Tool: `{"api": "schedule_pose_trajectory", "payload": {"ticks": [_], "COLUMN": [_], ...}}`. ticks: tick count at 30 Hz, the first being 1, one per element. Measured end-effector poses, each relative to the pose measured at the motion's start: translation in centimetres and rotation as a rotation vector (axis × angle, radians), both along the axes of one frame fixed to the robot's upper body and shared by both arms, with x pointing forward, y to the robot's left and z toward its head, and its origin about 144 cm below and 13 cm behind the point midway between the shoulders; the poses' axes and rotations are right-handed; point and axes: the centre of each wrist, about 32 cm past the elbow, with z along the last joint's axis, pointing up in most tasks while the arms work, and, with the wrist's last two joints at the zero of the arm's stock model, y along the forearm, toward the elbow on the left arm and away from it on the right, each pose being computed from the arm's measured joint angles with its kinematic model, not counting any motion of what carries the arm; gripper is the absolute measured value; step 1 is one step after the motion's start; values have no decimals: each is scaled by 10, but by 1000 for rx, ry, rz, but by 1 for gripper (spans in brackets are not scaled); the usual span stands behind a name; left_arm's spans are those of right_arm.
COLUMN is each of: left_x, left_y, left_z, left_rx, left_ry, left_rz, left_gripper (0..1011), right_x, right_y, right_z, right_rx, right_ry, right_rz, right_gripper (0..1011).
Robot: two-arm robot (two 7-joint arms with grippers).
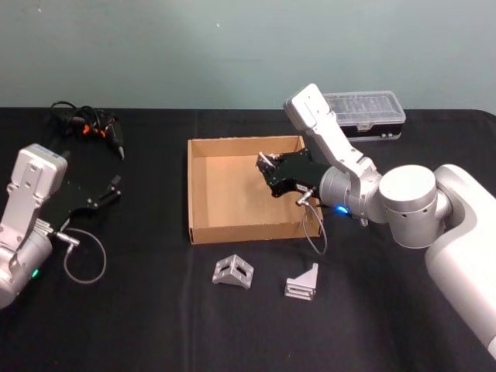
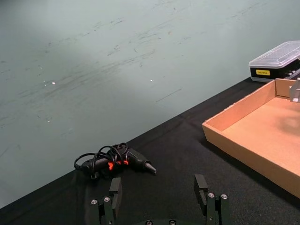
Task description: Use one hand to pick up the angle iron from the table and place it into the box.
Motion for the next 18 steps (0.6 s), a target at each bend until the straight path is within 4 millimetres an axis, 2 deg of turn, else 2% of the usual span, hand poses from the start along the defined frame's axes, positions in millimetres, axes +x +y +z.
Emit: {"api": "schedule_pose_trajectory", "payload": {"ticks": [18], "left_x": [0], "left_y": [0], "left_z": [0], "left_rx": [0], "left_ry": [0], "left_rz": [0], "left_gripper": [1011], "right_x": [16], "right_y": [1], "right_z": [-11], "right_rx": [-19], "right_ry": [70], "right_rz": [-26], "right_gripper": [80]}}
